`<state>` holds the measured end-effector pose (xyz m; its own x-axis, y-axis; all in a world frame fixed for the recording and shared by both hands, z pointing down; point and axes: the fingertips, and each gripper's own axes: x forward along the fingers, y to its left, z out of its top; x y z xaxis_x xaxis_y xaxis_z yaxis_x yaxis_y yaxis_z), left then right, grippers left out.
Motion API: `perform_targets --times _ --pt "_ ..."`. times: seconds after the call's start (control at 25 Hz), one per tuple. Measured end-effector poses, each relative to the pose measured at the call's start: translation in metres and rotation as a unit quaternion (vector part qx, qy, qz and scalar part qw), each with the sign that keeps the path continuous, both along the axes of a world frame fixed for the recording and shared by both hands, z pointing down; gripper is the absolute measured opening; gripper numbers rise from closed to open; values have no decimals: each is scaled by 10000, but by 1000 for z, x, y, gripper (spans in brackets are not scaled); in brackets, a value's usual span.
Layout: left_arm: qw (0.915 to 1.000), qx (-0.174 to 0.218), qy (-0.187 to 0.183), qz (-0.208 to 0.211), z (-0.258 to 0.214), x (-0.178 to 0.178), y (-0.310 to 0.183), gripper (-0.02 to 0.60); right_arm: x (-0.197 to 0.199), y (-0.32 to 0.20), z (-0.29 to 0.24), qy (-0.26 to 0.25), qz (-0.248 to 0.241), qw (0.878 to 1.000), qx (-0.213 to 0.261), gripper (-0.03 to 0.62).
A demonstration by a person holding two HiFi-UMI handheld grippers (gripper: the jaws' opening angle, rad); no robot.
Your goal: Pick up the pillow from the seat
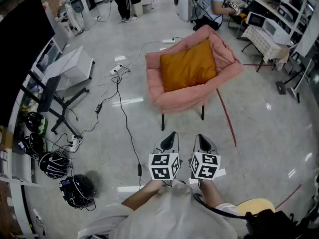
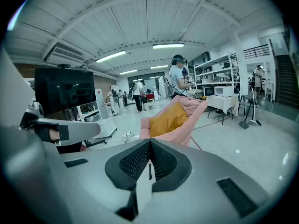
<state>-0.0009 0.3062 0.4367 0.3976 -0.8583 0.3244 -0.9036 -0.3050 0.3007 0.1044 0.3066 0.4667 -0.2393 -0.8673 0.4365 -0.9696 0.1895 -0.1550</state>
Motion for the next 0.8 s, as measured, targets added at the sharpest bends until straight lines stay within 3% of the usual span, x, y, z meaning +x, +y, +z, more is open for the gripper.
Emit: perform_targets --times 0.36,0.8 --pt "10000 54 -39 45 -2 -13 -14 9 -15 -14 -2 -36 15 10000 37 29" --pt "9998 119 -40 127 -3 -46 -55 9 -33 -51 -5 -145 360 9992 115 31"
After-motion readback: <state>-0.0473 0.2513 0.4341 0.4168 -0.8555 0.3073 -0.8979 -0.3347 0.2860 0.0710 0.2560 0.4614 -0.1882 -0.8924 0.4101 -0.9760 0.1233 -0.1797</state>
